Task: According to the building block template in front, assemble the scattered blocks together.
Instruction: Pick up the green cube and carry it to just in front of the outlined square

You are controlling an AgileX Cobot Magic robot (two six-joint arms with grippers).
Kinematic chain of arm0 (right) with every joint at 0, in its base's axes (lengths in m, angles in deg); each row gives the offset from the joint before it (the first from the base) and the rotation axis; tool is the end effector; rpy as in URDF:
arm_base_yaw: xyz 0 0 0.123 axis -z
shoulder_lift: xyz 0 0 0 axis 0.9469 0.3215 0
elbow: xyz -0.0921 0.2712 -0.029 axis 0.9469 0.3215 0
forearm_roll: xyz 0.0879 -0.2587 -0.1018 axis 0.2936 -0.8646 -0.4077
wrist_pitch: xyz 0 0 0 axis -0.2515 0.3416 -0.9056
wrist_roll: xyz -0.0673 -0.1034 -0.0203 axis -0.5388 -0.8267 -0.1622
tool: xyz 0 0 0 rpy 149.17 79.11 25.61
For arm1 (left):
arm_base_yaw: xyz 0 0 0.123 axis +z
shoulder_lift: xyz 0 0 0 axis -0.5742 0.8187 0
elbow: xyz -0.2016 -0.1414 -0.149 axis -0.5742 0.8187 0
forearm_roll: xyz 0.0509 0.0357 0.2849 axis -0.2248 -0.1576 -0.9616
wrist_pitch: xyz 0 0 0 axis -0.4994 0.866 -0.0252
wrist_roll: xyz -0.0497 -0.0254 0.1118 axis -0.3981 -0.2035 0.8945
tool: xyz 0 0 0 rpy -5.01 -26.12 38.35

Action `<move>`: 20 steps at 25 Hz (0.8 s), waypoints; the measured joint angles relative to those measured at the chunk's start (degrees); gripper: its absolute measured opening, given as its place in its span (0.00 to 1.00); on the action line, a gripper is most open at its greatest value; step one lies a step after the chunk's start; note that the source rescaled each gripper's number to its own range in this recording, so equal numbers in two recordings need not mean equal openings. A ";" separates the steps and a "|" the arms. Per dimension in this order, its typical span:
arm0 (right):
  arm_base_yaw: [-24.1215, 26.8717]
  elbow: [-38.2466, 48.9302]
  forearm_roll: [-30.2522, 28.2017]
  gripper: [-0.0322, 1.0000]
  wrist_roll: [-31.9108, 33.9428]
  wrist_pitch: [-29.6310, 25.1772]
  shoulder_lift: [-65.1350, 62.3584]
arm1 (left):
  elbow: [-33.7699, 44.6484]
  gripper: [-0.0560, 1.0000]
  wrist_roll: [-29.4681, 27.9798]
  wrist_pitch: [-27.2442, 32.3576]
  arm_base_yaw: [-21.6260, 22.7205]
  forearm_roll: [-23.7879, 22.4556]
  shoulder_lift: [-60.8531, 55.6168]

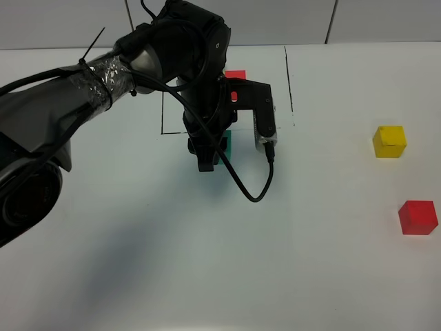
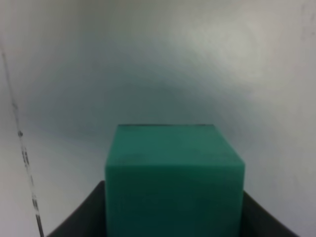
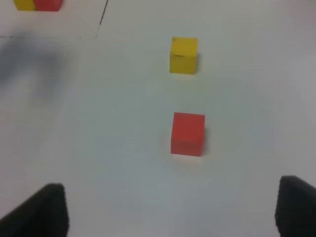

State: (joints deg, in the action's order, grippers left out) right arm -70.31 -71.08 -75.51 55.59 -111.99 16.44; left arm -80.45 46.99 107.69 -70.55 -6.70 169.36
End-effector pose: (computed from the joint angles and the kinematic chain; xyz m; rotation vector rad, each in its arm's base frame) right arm 0.0663 0.0125 0.2784 -0.0823 2.0859 0.0832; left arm 0.4265 -0.3008 0.1351 2.1007 2.1059 0.0753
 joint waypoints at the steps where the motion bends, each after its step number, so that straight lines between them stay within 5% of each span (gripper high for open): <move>1: 0.00 0.00 0.00 0.80 0.00 0.00 0.00 | 0.00 0.06 0.08 -0.15 0.00 0.00 0.00; 20: 0.00 0.00 0.01 0.79 0.00 0.00 0.00 | -0.06 0.06 0.25 -1.38 0.00 0.25 4.03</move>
State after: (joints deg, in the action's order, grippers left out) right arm -70.31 -71.08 -75.49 55.59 -111.99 16.44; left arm -80.52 47.24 106.31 -70.55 -6.45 173.40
